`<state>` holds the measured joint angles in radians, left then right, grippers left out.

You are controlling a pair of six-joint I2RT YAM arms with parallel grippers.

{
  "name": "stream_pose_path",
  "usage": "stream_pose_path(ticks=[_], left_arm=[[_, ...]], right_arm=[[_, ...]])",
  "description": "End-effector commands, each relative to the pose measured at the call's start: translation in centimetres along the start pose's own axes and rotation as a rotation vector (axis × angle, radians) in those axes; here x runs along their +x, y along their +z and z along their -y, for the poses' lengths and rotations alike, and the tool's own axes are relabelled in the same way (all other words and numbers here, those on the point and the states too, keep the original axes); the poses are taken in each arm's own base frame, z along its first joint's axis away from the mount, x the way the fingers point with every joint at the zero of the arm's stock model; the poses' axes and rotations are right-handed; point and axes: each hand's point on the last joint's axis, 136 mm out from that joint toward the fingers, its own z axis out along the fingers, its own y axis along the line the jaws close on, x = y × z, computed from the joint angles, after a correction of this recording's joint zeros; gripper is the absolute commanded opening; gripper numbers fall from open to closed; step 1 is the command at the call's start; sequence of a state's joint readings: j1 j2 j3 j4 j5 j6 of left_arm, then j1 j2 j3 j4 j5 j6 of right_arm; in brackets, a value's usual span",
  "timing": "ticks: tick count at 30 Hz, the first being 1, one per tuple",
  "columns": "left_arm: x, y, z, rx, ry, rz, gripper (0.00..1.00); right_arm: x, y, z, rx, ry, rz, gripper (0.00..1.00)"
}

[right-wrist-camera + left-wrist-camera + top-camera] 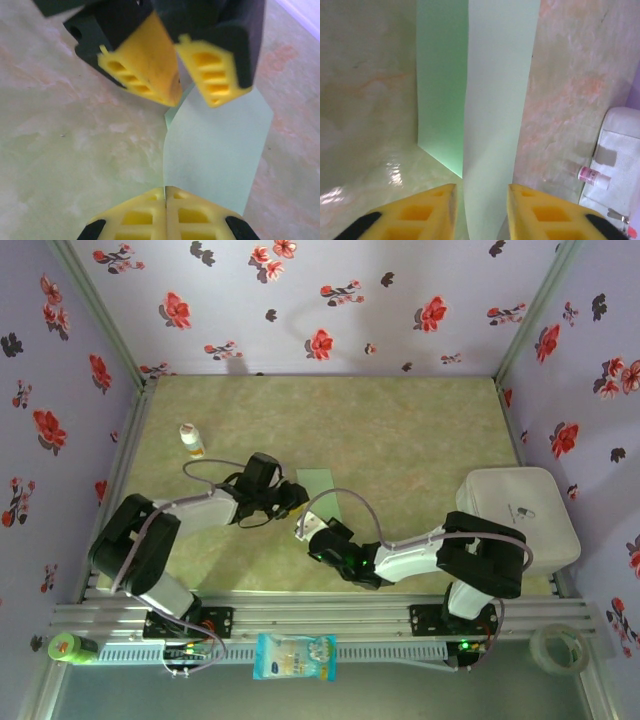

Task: Fold a paper plane with a square sheet of paper (pick it up from the middle)
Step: Third fold the triangle at the center of the table.

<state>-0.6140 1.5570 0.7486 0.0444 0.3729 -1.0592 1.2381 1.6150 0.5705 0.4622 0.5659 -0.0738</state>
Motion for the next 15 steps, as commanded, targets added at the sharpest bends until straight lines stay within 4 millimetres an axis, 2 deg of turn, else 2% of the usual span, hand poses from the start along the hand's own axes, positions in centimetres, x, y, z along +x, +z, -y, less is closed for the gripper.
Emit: stream_pose_path(ticks=[1, 6, 9, 13, 15], left_arm=[[-1.5, -2.4, 0.1, -0.073, 0.058, 0.064, 0.37], [-2.6, -4.4, 0.6, -0.091, 0.12, 0.073, 0.41], [-3.1, -4.9, 1.8, -0.071, 0.181, 0.06, 0.41], [-3.3, -4.3, 5.1, 0.021, 0.271, -0.015, 0.4], [-3.7, -3.6, 5.4, 0.012, 0.287, -0.043, 0.37]], right_arm=[[-0.3, -0.7, -0.1, -0.088, 0.123, 0.009, 0.0], [-0.3, -1.5, -1.4, -0.272, 0.276, -0.008, 0.0], [-0.1, -2.1, -2.3, -0.363, 0.342, -0.012, 0.0], [0.1, -2.4, -3.1, -0.428, 0.376, -0.059, 0.0], [0.2, -2.3, -3.2, -0.438, 0.377, -0.07, 0.0]])
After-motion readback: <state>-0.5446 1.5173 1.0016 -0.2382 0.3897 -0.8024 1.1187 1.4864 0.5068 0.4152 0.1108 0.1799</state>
